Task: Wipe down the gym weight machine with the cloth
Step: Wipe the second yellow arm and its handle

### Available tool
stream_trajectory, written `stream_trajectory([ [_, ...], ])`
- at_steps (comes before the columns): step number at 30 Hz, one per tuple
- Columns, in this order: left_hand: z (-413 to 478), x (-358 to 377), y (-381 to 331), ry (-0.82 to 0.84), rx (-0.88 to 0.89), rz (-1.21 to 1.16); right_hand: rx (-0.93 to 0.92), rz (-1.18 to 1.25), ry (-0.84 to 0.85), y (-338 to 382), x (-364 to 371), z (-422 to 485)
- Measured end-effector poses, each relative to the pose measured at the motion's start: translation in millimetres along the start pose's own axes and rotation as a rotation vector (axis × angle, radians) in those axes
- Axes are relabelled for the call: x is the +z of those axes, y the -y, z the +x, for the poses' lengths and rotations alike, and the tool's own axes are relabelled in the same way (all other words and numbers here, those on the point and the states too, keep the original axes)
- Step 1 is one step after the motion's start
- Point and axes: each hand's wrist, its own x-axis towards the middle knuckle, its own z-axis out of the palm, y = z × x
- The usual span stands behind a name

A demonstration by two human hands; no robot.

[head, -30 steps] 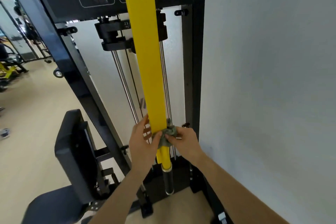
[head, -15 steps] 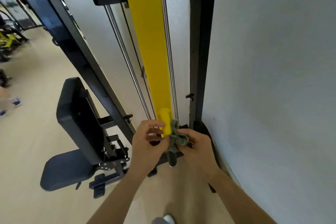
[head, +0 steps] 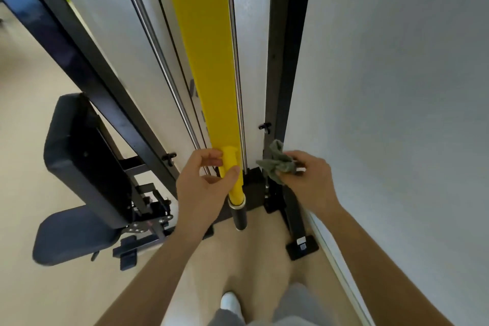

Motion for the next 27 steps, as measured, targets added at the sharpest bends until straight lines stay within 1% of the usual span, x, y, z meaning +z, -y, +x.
stream_trajectory([
  [2, -5, 5, -1, -0.051, 0.008, 0.019, -0.074, 0.074, 0.06, 8, 9, 17],
  [5, -15, 17, -5, -0.169, 0.03, 0.027, -0.173, 0.18, 0.196, 20, 32, 32],
  [8, -25, 30, -3, -0.281, 0.043, 0.04, -0.274, 0.301, 0.204, 13, 46, 38],
  [10, -30, 35, 0, -0.345, 0.033, 0.038, -0.33, 0.327, 0.253, -1, 48, 39],
  [12, -32, 40, 2, -0.408, 0.017, 0.045, -0.33, 0.303, 0.35, -21, 53, 45],
  [14, -35, 43, 1, -0.449, -0.003, 0.034, -0.284, 0.228, 0.408, -40, 64, 49],
  [16, -37, 45, 0, -0.467, -0.015, 0.032, -0.238, 0.149, 0.403, -55, 75, 49],
  [18, -38, 46, -3, -0.478, -0.022, 0.044, -0.177, 0.132, 0.397, -64, 82, 49],
  [21, -40, 48, -5, -0.49, -0.031, 0.047, -0.125, 0.188, 0.408, -63, 83, 50],
  [25, -40, 49, -5, -0.505, -0.026, 0.075, -0.22, 0.283, 0.38, -43, 70, 62],
  [27, -40, 49, -4, -0.512, -0.023, 0.089, -0.218, 0.409, 0.428, -34, 62, 69],
])
